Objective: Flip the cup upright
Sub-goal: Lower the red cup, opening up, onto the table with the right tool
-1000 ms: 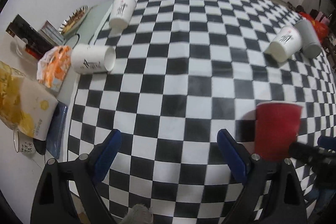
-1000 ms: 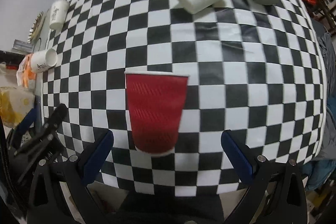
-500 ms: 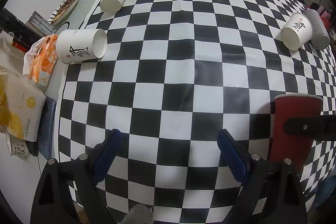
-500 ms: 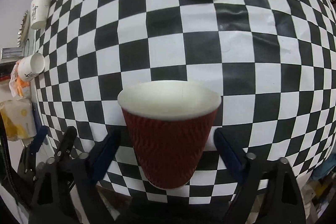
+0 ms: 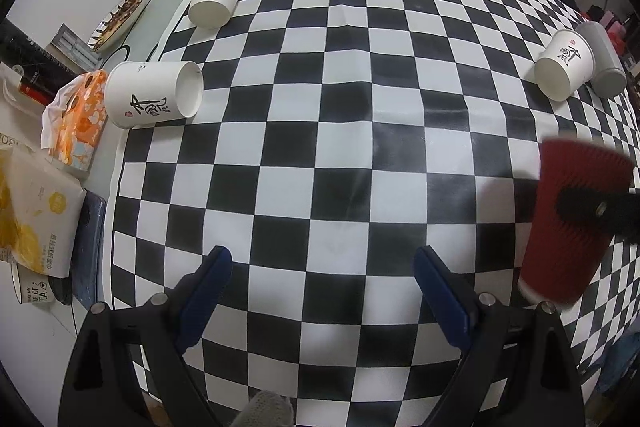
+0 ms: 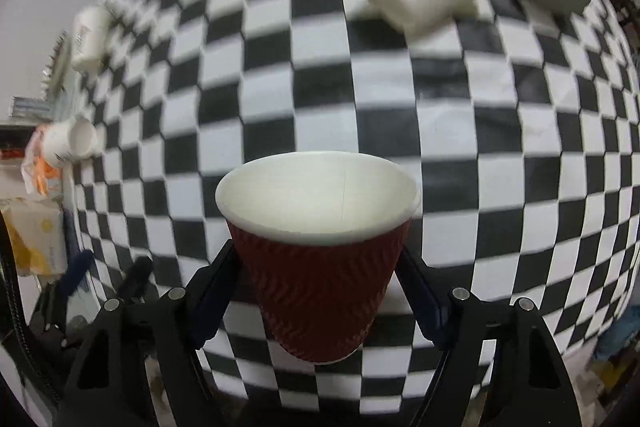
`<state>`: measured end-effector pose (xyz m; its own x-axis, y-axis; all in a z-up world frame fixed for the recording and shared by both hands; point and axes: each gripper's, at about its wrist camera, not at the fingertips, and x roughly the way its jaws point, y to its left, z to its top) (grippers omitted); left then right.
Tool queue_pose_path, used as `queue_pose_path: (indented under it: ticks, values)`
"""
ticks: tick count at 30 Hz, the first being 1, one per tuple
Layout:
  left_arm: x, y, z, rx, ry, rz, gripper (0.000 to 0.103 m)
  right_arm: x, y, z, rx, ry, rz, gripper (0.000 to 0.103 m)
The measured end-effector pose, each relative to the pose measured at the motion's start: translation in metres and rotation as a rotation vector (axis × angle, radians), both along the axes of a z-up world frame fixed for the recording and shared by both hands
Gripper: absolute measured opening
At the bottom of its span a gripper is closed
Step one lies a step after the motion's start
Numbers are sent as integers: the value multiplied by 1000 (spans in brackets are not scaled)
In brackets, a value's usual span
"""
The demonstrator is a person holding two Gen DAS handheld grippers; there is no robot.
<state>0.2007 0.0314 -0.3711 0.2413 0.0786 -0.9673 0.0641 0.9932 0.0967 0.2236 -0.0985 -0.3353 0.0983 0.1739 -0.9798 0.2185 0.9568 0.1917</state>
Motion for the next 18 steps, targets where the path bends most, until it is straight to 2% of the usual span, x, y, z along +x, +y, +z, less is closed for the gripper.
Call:
queue_pose_path:
  ticks: [5,8,14,18]
  values:
    - [5,7,-5,-2,2,24,93,1,1,25,-58,-240,-21,79]
    - [7,11,-9,0,1,35,93,-4,11,29,-144,-397,-7,79]
    - [5,16,-14,7,7,42,93,-22,27,16,-250,-543,35,79]
    - [-1,18,-16,11,9,44,93,-43,32,18,-273,-585,66,79]
